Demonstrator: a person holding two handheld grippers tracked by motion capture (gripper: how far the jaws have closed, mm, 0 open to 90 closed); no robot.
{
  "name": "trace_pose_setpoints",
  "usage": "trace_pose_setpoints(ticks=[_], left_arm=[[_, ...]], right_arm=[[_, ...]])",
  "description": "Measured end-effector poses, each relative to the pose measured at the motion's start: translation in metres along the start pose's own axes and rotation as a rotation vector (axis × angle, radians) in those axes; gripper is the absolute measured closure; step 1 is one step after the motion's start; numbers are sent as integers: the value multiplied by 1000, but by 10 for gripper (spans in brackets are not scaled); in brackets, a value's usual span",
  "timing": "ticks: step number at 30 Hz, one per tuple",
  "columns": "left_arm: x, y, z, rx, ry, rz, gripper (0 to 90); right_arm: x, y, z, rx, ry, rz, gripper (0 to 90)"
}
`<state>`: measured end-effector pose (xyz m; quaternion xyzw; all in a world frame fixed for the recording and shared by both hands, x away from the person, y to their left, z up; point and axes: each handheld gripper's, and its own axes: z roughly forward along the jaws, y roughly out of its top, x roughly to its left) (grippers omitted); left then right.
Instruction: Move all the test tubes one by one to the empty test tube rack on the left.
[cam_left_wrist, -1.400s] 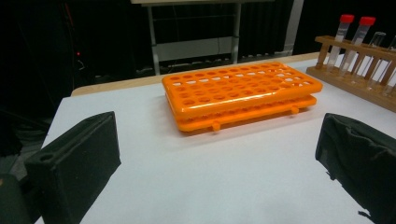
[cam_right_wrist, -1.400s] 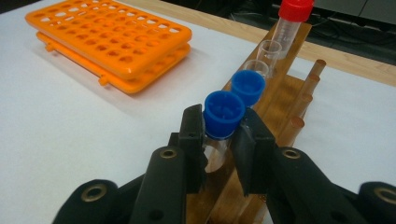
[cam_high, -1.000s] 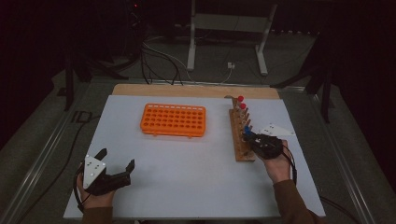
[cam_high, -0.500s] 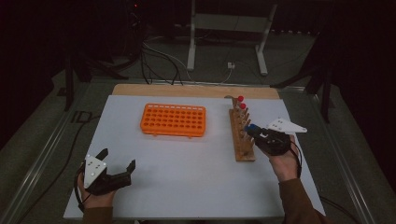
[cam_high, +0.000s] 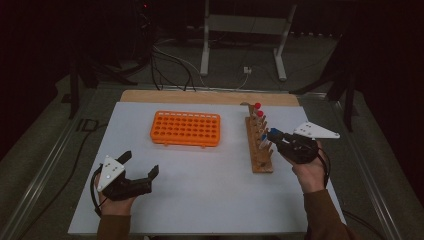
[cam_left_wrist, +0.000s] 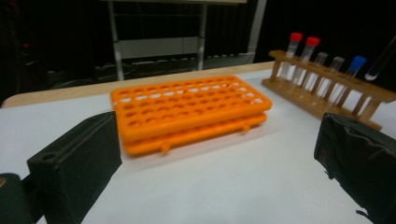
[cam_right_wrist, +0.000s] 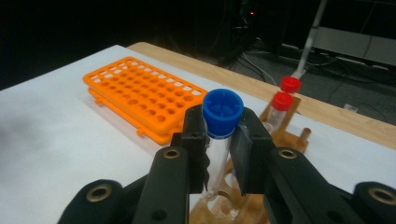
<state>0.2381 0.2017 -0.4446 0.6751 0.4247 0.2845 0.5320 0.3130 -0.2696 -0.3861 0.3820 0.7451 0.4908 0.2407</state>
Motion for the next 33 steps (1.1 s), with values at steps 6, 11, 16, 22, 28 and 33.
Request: trace_pose_setpoints(ticks=[6, 11, 16, 22, 28, 33], left_arm=[[-19, 16, 37, 8, -73, 7, 37], [-39, 22, 67, 29, -130, 32, 46], [-57, 27, 92, 49, -174, 37, 58], [-80, 33, 112, 67, -243, 44, 74], [-101, 36, 126, 99, -303, 74, 169], [-113, 35, 135, 124, -358, 107, 382]], right_arm=[[12, 6, 8, 11, 46, -16, 769], [21, 6, 18, 28, 74, -28, 769], [30, 7, 25, 38, 109, -32, 769], [43, 7, 37, 57, 143, -46, 768], [54, 8, 49, 69, 177, -43, 768], [64, 8, 56, 79, 203, -47, 768]])
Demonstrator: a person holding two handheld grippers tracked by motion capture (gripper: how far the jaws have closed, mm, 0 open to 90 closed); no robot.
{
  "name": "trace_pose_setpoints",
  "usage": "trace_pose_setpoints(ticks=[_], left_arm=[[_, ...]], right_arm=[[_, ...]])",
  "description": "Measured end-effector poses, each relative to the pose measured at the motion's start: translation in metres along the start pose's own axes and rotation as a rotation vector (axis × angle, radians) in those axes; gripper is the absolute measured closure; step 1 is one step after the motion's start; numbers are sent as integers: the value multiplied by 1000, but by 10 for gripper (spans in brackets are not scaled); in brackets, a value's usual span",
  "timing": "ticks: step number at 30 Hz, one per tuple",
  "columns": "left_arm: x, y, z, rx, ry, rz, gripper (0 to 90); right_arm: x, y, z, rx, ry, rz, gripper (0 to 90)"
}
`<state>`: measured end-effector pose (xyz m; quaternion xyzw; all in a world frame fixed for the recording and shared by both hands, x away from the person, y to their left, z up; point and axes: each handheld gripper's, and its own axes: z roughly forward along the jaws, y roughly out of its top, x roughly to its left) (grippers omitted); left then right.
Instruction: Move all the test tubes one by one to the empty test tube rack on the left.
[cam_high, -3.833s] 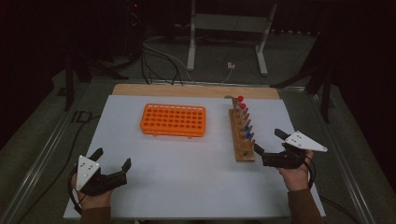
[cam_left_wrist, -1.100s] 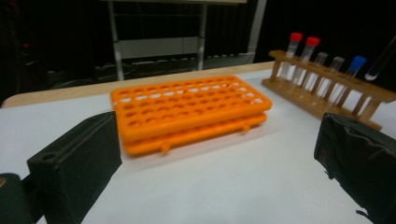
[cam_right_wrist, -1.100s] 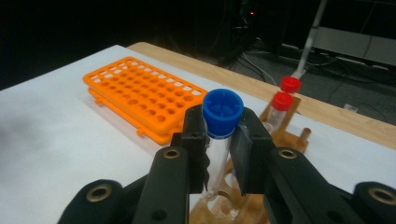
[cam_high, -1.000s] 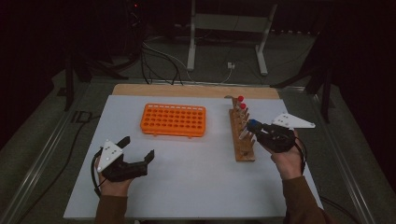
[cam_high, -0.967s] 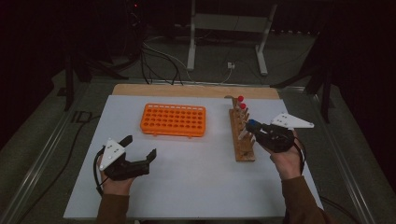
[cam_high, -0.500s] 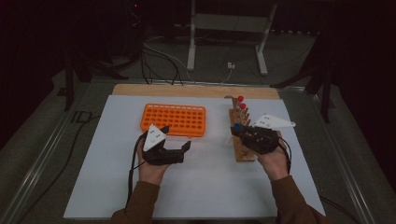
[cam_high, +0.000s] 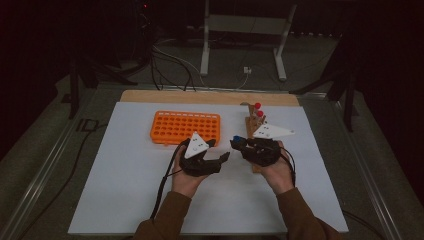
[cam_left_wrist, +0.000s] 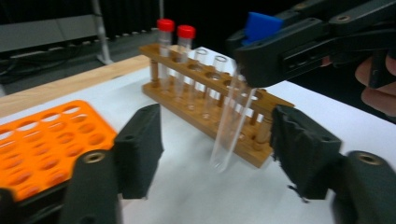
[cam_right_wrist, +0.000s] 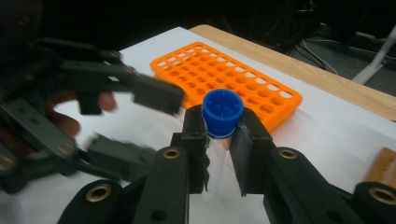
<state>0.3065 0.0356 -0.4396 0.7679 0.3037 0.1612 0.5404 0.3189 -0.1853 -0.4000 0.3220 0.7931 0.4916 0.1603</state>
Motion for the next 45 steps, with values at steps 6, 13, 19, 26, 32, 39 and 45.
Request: trace_pose_setpoints(ticks=[6, 13, 19, 26, 32, 39, 45], left_arm=[[-2, -2, 8, 16, -31, 13, 563], [-2, -2, 14, 35, -38, 39, 733], [-2, -2, 15, 44, -41, 60, 771], [10, -3, 14, 45, -4, 38, 772], [24, -2, 10, 24, 32, 15, 772], [38, -2, 9, -6, 79, -6, 771], [46, 1, 16, -22, 111, -10, 770]], right_arm=[[5, 1, 5, 0, 19, -2, 768], [9, 1, 10, 8, 47, 2, 768], [8, -2, 7, -8, 48, 26, 685], [-4, -8, -12, -53, 22, 50, 343], [-13, -30, -29, -42, -79, 51, 145], [-26, -49, -48, -67, -133, 86, 23], [-35, -60, -59, -91, -178, 84, 1]])
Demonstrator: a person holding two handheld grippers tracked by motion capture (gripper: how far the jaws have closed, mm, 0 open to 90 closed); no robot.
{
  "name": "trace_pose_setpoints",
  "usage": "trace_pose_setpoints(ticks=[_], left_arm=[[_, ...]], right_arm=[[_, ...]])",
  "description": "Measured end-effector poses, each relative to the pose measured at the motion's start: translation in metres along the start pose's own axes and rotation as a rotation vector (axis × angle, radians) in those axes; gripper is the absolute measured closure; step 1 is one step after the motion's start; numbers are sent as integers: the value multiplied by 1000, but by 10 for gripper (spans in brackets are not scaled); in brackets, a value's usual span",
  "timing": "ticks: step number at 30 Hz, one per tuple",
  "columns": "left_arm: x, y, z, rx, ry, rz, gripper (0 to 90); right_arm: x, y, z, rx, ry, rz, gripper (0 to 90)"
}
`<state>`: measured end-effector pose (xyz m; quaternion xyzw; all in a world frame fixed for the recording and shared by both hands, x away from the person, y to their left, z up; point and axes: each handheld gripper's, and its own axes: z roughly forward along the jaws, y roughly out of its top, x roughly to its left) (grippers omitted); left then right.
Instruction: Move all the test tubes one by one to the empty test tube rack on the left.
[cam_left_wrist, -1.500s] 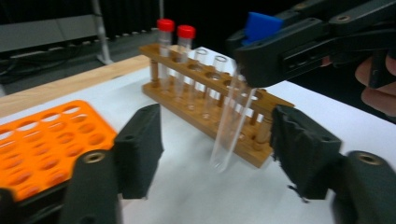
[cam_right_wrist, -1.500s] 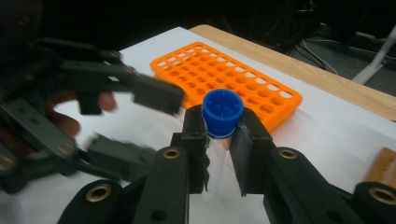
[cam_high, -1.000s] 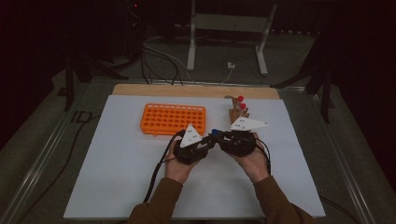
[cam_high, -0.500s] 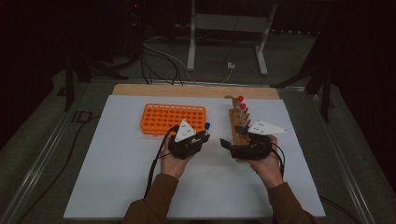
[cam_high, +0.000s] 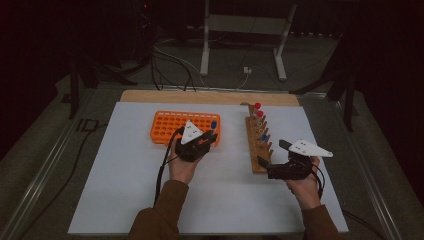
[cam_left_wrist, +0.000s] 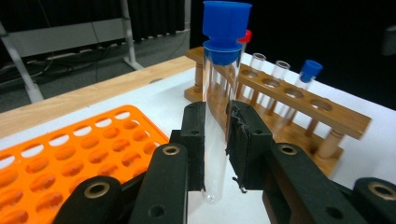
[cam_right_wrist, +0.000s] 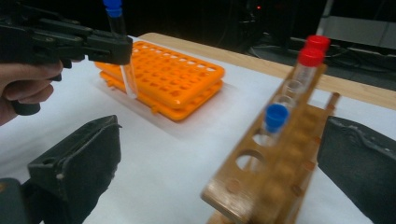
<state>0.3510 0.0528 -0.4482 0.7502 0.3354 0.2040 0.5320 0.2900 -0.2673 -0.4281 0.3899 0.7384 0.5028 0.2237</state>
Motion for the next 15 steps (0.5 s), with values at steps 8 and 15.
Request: trace_pose_setpoints(ticks=[8, 15], left_arm=[[13, 4, 18, -34, 67, -38, 771], [17, 4, 35, -26, 94, -59, 771]], right_arm=[[-8, -4, -6, -23, -2, 64, 1], [-7, -5, -4, -22, 11, 71, 1]])
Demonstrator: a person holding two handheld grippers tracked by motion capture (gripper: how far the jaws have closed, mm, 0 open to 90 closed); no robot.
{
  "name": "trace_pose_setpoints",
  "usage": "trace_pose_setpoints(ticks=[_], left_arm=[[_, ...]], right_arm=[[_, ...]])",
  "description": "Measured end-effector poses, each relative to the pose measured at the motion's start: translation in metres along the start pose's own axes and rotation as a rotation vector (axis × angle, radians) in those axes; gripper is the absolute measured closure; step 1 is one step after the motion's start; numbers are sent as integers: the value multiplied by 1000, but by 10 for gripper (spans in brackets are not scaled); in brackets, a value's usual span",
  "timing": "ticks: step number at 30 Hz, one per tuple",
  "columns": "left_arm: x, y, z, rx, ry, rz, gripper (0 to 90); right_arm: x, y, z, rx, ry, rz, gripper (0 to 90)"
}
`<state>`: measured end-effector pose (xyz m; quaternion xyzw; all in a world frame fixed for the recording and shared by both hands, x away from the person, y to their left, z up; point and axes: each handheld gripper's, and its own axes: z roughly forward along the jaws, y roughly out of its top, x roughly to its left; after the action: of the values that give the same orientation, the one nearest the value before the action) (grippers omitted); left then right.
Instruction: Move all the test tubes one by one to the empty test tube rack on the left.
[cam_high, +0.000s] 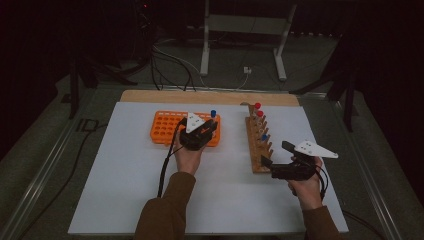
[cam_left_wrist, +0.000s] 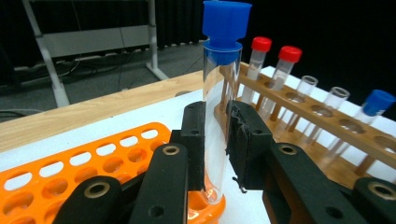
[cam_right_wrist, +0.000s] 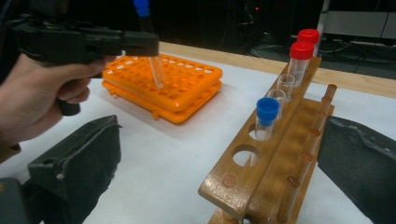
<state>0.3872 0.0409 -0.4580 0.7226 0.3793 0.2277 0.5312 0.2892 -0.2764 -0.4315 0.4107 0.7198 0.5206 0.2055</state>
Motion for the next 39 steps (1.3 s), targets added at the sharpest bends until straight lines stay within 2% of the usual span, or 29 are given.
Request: trace_pose_setpoints(ticks=[6, 9, 15, 19, 25, 29, 30, 32, 34, 36, 37, 38, 39], left_arm=[[1, -9, 14, 33, 46, -11, 770], [0, -15, 20, 61, 45, -8, 769], [-3, -29, 26, 128, 58, 24, 770], [-2, -34, 26, 138, 60, 28, 771], [-4, -37, 28, 186, 59, 66, 770], [-3, -37, 29, 186, 52, 48, 756], [-2, -37, 28, 185, 42, 28, 712], [-1, -37, 27, 183, 42, 16, 607], [0, -36, 24, 172, 43, 0, 542], [2, -36, 17, 150, 38, -41, 476], [2, -36, 17, 150, 38, -41, 427], [3, -35, 14, 142, 38, -62, 427], [4, -35, 12, 135, 33, -90, 343]], right_arm=[[0, -1, 0, 0, -2, -1, 1], [0, -1, 1, 2, -1, 2, 1], [1, -1, 2, 2, 3, -1, 1], [1, -2, 2, 6, 2, -4, 1], [2, -2, 5, 15, 1, -11, 1], [2, -2, 5, 18, -3, -10, 1], [2, -2, 5, 18, -3, -10, 1], [1, -2, 6, 18, -5, -8, 1], [1, -3, 6, 17, -7, -9, 1], [0, -3, 7, 24, -11, -8, 1], [-1, -3, 7, 28, -14, -8, 1], [-1, -3, 7, 28, -14, -8, 1], [-1, -3, 9, 33, -15, -7, 2]])
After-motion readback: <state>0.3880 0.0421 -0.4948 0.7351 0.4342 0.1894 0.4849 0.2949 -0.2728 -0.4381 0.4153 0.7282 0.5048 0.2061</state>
